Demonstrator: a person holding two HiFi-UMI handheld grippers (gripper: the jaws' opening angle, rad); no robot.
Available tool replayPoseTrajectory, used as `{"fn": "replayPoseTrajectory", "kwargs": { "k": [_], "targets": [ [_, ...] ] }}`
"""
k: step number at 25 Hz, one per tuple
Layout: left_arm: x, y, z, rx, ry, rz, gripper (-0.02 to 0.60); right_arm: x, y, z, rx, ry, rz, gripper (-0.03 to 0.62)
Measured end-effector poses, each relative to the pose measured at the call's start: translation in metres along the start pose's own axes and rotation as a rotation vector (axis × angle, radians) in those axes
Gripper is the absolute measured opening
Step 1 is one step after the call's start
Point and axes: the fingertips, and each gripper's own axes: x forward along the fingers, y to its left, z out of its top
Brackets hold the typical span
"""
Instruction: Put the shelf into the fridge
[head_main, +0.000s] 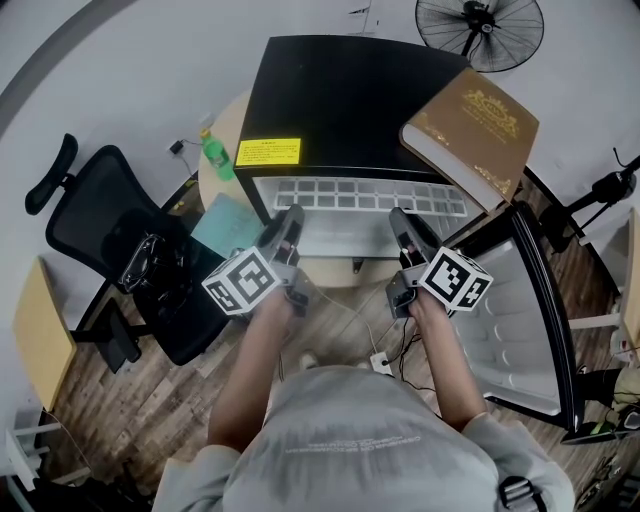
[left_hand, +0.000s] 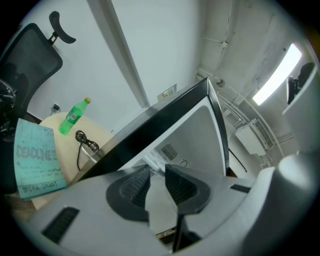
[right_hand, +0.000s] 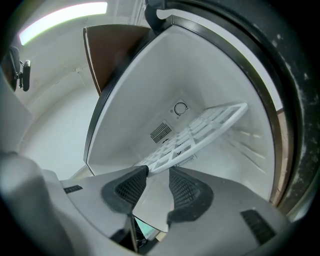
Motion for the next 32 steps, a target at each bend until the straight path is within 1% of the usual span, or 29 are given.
{"fn": "replayPoseTrajectory", "kwargs": {
  "k": [6,11,15,18,28,32],
  "targets": [
    [0.004,-0.001,0.001,-0.037,-0.026,0.006,0.081,0.005,0.0,0.002,0.01,0.002,0.009,0.146],
    [0.006,0.0,0.002,-0.071,-0.054,0.036,0.077,0.008,-0.001,0.003,0.012,-0.005,0.002,0.146],
    [0.006,0.0,0.003,-0.067,-0.05,0.029,0.075,0.01,-0.002,0.004,-0.012,-0.001,-0.001,0.15],
    [0.007,0.0,0.003,-0.074,-0.05,0.028,0.074,0.01,-0.001,0.004,-0.011,-0.005,0.002,0.15],
    [0.016,0.003,0.007,-0.195,-0.106,0.034,0.06,0.018,-0.005,0.008,-0.009,-0.017,-0.012,0.15],
    [0.019,0.004,0.008,-0.212,-0.127,0.041,0.058,0.022,-0.007,0.009,-0.011,-0.019,-0.011,0.15]
  ]
}}
